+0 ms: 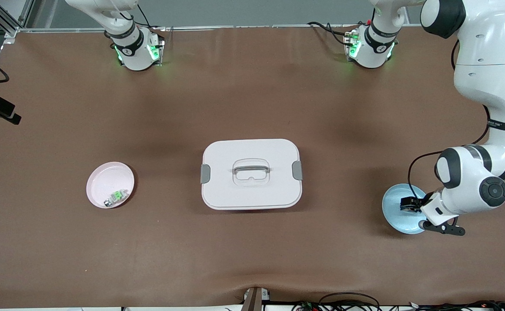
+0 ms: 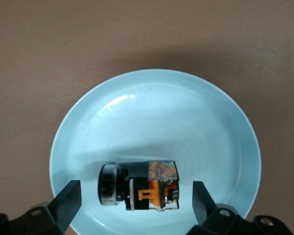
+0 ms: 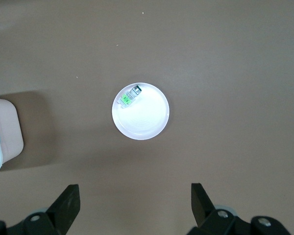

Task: Transfer orange switch to right arm and place
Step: 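Lower the left gripper and close it on the orange switch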

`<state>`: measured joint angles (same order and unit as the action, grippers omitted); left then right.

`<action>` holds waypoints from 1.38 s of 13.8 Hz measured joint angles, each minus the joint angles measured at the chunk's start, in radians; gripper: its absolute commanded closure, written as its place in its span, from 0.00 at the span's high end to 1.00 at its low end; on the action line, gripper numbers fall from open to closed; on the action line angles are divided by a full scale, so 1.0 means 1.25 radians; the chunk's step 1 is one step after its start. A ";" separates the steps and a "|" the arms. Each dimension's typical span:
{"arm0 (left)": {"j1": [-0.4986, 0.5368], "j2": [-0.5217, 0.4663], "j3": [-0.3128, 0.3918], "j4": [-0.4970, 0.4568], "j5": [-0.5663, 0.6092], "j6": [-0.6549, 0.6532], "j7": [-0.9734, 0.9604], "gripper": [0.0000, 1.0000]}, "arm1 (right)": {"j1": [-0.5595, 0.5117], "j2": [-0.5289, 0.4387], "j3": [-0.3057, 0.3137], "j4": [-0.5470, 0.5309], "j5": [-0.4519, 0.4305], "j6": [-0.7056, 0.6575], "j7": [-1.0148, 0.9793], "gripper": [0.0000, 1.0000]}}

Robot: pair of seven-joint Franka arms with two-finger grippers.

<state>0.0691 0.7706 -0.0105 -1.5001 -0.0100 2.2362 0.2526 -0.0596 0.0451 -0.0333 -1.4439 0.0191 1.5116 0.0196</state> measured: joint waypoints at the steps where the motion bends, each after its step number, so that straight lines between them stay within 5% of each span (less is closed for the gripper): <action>1: 0.000 0.001 -0.001 0.000 -0.002 0.000 -0.001 1.00 | 0.000 0.000 0.000 0.000 0.000 0.000 0.000 1.00; 16: 0.000 0.021 -0.001 -0.027 -0.003 0.033 -0.001 1.00 | 0.000 0.000 0.000 0.000 0.000 0.002 0.000 1.00; 19: 0.000 0.021 -0.001 -0.026 -0.003 0.034 0.000 0.56 | 0.000 0.000 0.000 0.000 0.000 0.003 0.000 1.00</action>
<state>0.0692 0.7971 -0.0118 -1.5325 -0.0131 2.2785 0.2520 -0.0596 0.0451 -0.0330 -1.4440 0.0194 1.5158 0.0196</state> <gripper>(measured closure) 0.062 0.000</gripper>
